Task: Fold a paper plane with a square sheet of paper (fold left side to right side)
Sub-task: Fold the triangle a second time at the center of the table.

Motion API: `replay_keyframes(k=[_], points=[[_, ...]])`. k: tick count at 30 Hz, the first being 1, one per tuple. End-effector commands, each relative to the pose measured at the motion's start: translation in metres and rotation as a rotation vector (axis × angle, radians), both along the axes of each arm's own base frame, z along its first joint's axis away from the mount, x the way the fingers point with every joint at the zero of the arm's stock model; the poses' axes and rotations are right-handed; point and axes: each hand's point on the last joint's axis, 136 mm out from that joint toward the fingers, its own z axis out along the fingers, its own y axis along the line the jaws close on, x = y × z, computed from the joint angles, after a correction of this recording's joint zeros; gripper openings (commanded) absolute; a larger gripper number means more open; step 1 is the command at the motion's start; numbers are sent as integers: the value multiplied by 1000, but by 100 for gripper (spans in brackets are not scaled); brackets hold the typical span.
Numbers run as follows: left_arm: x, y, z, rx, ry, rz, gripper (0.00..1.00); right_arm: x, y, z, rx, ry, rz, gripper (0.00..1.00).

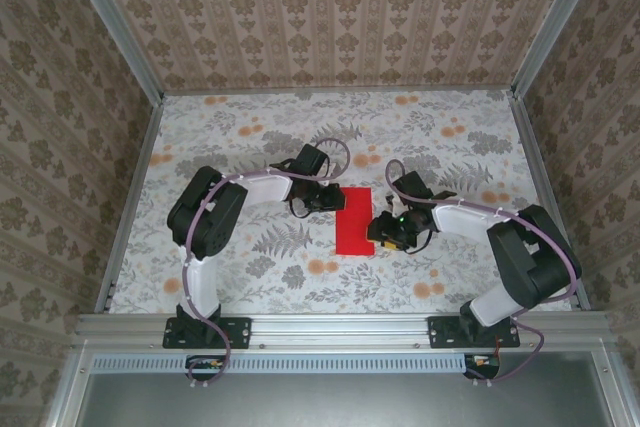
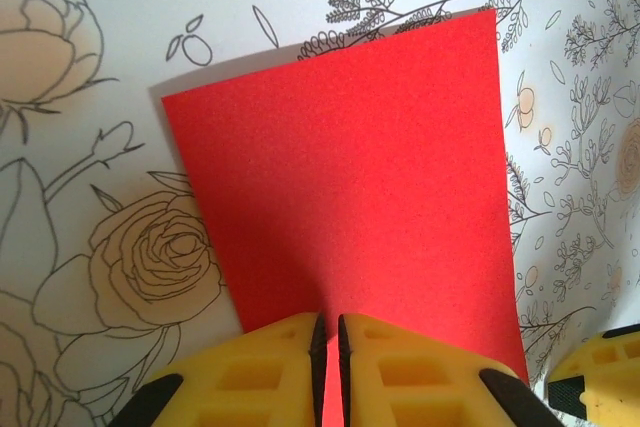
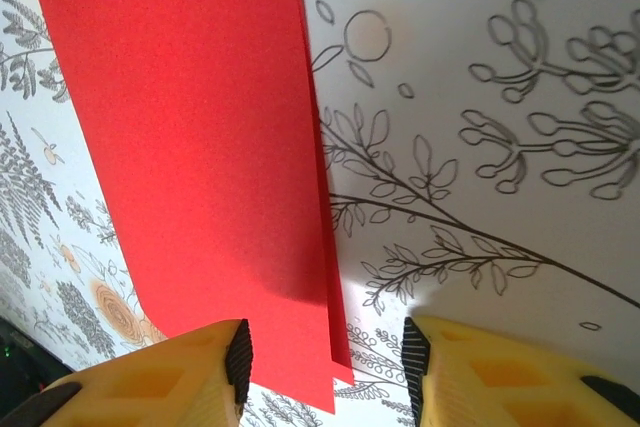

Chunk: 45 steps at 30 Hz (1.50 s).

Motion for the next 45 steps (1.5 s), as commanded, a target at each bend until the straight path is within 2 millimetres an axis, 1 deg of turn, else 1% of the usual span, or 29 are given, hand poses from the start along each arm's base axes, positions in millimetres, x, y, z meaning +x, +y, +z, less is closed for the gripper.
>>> replay_keyframes(k=[1,8,12,18,20,24,28,30,32,34,37,40,45], points=[[-14,7,-17,50,45,3,15,2,12,3,42,21,-2,43],[-14,6,-16,47,44,1,15,6,20,1,72,17,-11,39],[-14,5,-14,44,39,-2,15,14,27,6,112,-3,-26,36],[-13,3,-9,35,26,-10,16,23,29,13,123,-41,-34,33],[-11,2,-2,25,5,-17,18,26,29,14,121,-51,-37,33],[-5,4,22,15,-75,-37,29,33,26,19,126,-71,-48,33],[-1,15,50,17,-184,-49,39,40,25,25,131,-92,-32,34],[-3,22,62,18,-238,-53,42,45,25,29,144,-101,-31,35],[-8,29,71,8,-292,-62,45,49,26,33,163,-104,-32,35],[-17,35,82,-6,-346,-71,48,54,25,36,171,-105,-33,35],[-41,39,96,0,-449,-127,55,60,25,39,188,-92,-46,35],[-71,34,105,21,-537,-206,62,65,25,41,194,-77,-59,34],[-114,19,108,43,-634,-330,71,70,26,40,184,-62,-64,34]])
